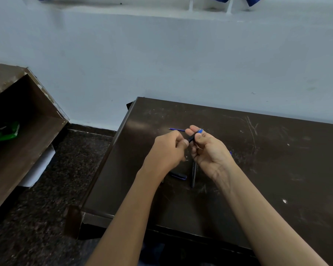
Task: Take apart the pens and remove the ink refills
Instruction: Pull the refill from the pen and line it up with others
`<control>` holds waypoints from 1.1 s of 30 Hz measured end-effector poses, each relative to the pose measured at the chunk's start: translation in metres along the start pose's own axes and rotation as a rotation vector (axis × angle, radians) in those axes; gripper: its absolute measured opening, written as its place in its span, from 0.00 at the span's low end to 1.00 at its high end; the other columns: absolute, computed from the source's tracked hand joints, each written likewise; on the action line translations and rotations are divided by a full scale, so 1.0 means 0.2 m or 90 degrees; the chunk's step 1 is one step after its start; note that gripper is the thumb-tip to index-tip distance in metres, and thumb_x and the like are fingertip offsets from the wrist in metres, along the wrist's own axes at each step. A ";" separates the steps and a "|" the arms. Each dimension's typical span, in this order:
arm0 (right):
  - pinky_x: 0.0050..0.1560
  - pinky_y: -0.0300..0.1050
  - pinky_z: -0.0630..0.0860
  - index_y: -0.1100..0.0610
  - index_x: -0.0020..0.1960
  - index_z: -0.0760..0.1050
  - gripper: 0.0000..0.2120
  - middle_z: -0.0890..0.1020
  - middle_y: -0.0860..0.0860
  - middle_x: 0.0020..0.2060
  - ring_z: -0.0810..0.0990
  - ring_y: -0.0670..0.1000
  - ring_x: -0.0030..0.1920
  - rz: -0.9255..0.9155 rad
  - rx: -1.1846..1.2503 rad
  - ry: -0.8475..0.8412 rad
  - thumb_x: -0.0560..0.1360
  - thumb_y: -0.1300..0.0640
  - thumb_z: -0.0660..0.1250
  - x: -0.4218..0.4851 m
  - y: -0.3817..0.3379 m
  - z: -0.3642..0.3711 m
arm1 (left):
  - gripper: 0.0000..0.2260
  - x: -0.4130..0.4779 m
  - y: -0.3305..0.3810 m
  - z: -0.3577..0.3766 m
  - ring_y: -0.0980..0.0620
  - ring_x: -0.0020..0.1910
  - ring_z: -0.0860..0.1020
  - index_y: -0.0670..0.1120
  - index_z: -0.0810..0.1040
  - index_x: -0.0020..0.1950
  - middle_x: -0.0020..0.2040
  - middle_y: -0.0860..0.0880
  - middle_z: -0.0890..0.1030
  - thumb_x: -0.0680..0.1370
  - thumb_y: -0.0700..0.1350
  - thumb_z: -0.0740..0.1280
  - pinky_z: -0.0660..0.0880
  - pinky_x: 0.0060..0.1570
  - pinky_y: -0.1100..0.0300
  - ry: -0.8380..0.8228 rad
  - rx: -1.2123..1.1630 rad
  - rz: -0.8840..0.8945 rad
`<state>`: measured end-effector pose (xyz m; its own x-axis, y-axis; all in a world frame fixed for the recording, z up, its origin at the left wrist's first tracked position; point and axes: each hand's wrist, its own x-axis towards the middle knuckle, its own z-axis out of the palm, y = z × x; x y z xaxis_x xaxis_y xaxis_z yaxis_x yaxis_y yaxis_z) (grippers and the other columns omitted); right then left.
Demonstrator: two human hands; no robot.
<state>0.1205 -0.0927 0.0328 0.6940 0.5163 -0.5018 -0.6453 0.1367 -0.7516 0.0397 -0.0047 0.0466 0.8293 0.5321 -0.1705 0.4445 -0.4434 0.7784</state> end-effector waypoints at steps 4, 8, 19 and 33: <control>0.33 0.35 0.71 0.56 0.49 0.78 0.15 0.84 0.49 0.45 0.77 0.45 0.36 0.007 0.004 0.003 0.81 0.65 0.53 0.00 0.00 0.00 | 0.12 0.00 0.00 0.01 0.59 0.34 0.74 0.46 0.75 0.45 0.40 0.50 0.80 0.81 0.50 0.58 0.67 0.33 0.66 -0.013 0.053 0.002; 0.29 0.34 0.73 0.57 0.50 0.78 0.11 0.83 0.49 0.42 0.78 0.44 0.34 0.005 0.008 -0.009 0.80 0.63 0.57 -0.01 0.00 0.01 | 0.07 0.00 -0.01 0.01 0.58 0.35 0.73 0.47 0.73 0.48 0.39 0.52 0.76 0.77 0.50 0.65 0.67 0.33 0.65 0.012 0.041 0.025; 0.36 0.36 0.73 0.59 0.50 0.77 0.07 0.83 0.51 0.39 0.79 0.44 0.32 0.004 0.007 0.022 0.76 0.68 0.64 -0.01 0.01 0.00 | 0.09 0.01 -0.01 0.01 0.56 0.37 0.75 0.48 0.72 0.43 0.45 0.46 0.82 0.81 0.47 0.58 0.67 0.34 0.65 -0.005 0.064 0.012; 0.35 0.36 0.74 0.60 0.43 0.79 0.02 0.80 0.51 0.33 0.75 0.44 0.31 -0.004 -0.073 0.014 0.74 0.63 0.69 -0.01 0.03 -0.01 | 0.06 0.00 0.00 -0.01 0.53 0.42 0.79 0.50 0.74 0.53 0.45 0.49 0.81 0.81 0.46 0.58 0.74 0.42 0.60 0.006 0.047 0.025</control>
<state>0.1172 -0.0946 0.0283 0.7051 0.4975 -0.5053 -0.6010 0.0410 -0.7982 0.0387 -0.0039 0.0468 0.8432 0.5203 -0.1353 0.4366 -0.5160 0.7370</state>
